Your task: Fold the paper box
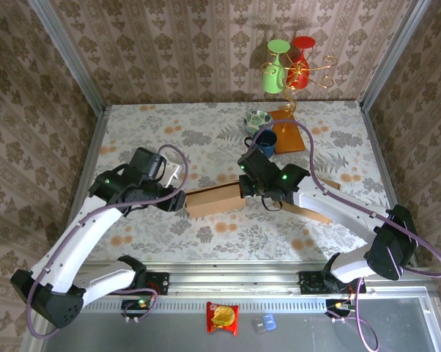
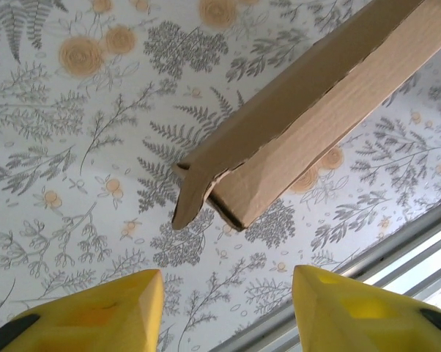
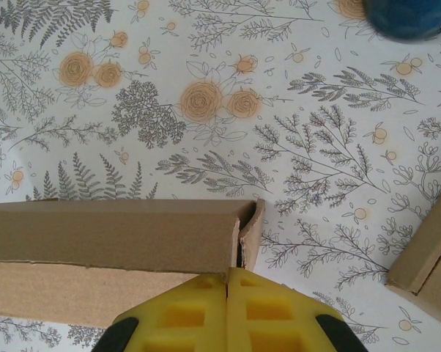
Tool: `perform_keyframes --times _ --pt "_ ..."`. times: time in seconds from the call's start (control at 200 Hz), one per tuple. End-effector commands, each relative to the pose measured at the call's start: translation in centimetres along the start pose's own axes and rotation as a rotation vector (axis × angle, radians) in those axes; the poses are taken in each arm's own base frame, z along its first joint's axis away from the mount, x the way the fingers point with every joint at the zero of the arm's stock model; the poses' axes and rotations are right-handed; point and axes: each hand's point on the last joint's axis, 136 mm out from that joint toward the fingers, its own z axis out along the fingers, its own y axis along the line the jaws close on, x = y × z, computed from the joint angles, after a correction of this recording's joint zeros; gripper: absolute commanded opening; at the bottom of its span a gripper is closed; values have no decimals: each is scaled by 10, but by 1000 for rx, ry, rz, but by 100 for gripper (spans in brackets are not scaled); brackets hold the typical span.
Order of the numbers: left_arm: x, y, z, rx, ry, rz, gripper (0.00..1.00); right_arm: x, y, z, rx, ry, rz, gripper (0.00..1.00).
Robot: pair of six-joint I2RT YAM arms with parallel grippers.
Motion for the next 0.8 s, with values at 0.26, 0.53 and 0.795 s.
perform_keyframes --times 0.26,0.53,0.795 --pt "-7 13 24 -73 48 18 44 3 -2 0 26 14 17 0" --pt "-11 17 38 -86 60 22 34 5 -1 1 20 20 19 0" --pt "-7 16 42 -82 74 13 23 5 -2 1 23 18 20 0"
